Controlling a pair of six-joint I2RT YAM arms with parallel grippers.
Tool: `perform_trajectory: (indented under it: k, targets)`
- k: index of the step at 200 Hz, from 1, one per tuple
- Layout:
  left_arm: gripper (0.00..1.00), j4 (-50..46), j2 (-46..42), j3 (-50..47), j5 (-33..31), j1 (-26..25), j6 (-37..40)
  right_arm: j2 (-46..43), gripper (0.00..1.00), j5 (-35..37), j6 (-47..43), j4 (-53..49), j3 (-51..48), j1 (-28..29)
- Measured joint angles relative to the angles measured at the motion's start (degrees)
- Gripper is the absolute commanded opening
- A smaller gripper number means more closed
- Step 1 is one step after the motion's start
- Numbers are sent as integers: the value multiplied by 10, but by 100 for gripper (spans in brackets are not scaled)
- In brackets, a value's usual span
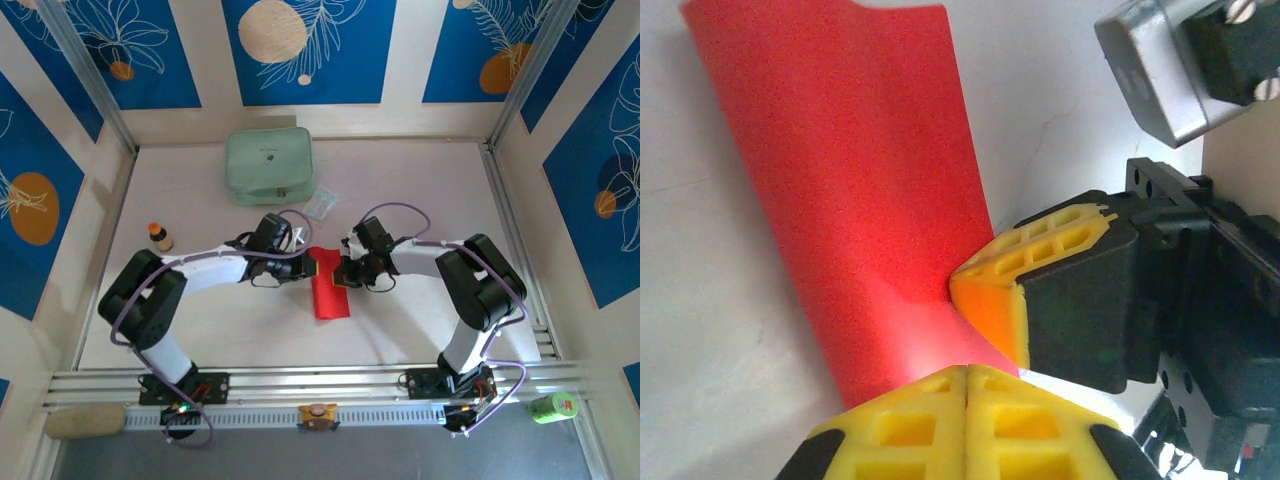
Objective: Fold a paper plane with a square sheet of paper (pick it up from the middle)
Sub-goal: Fold the paper in half at the center of the table.
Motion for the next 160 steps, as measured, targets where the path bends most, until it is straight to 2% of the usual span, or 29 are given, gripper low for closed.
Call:
perform_trajectory:
  k: [71,120,160]
  targets:
    - [0,89,55,-16,68,5,-18,0,0,-2,0,0,0,0]
    - [0,101,61,-16,76,6,-19,0,0,-2,0,0,0,0]
    - [0,84,88,-19,67,13,10,0,0,-1,3,0,0,0]
